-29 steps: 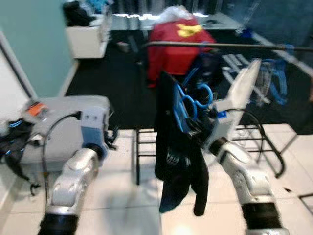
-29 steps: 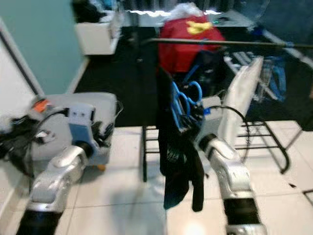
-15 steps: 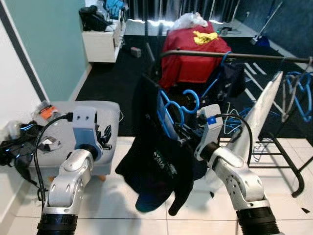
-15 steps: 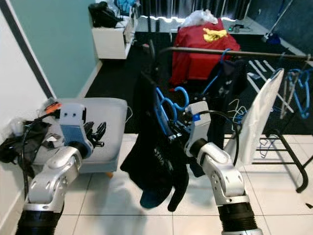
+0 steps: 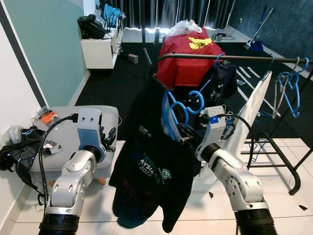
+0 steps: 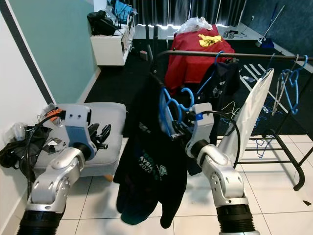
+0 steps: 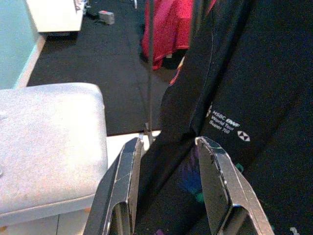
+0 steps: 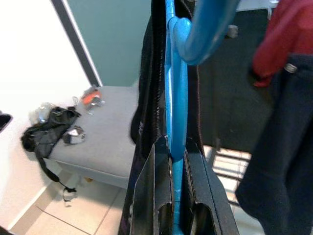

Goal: Hang hanger

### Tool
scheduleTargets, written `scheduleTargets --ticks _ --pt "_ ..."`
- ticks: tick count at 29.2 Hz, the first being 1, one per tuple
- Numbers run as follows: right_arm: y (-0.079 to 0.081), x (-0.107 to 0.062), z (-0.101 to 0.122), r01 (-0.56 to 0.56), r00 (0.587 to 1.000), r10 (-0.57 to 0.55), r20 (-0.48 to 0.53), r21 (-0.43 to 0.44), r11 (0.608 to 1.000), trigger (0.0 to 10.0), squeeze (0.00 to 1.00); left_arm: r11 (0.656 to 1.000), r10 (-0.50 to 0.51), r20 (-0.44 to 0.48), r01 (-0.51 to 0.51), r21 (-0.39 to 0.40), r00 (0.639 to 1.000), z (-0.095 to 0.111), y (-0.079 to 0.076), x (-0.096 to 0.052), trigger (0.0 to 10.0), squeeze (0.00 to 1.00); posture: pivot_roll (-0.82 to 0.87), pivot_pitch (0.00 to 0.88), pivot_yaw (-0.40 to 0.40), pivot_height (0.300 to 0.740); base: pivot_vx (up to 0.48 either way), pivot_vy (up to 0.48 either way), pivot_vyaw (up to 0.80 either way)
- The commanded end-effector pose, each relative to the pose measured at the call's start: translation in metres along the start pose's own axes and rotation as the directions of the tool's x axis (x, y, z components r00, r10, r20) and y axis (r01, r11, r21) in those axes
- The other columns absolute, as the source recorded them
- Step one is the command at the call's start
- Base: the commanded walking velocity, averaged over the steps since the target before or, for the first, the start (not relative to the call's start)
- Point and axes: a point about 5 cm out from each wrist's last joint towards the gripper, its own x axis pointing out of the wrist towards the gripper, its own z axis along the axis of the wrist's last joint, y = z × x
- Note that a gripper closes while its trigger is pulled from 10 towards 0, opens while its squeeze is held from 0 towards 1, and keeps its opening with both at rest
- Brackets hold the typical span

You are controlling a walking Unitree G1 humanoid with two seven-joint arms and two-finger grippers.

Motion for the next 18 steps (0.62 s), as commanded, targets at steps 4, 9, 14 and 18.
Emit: scheduleTargets --ticks 4,9,14,18 --pt "-0.008 -0.004 -0.011 0.042 0.994 -0.041 -0.099 0.004 0.999 10.0 0.0 1.0 -0.02 -0.014 0.02 -0.002 1.0 -0.003 -0.002 -0.001 10.0 0.0 -0.02 0.025 -0.008 0.74 0.0 0.0 0.0" --pt "-0.015 -0.005 -0.011 0.073 0.991 -0.071 -0.115 0.011 0.997 10.0 0.0 1.0 -0.028 -0.007 0.028 -0.001 1.0 -0.002 -0.003 0.0 10.0 0.0 -0.02 0.025 -0.011 0.74 0.0 0.0 0.0" --pt "-0.016 -0.005 -0.008 0.114 0.988 -0.112 -0.106 0.012 0.993 10.0 0.0 0.999 -0.034 -0.005 0.034 -0.009 0.999 -0.001 -0.002 -0.002 10.0 0.0 -0.02 0.028 -0.013 0.74 0.0 0.0 0.0" --pt "-0.02 -0.004 -0.004 0.142 0.986 -0.139 -0.095 0.023 0.99 10.0 0.0 0.999 -0.031 -0.007 0.031 -0.016 1.0 -0.002 -0.001 -0.002 10.0 0.0 -0.02 0.029 -0.01 0.74 0.0 0.0 0.0"
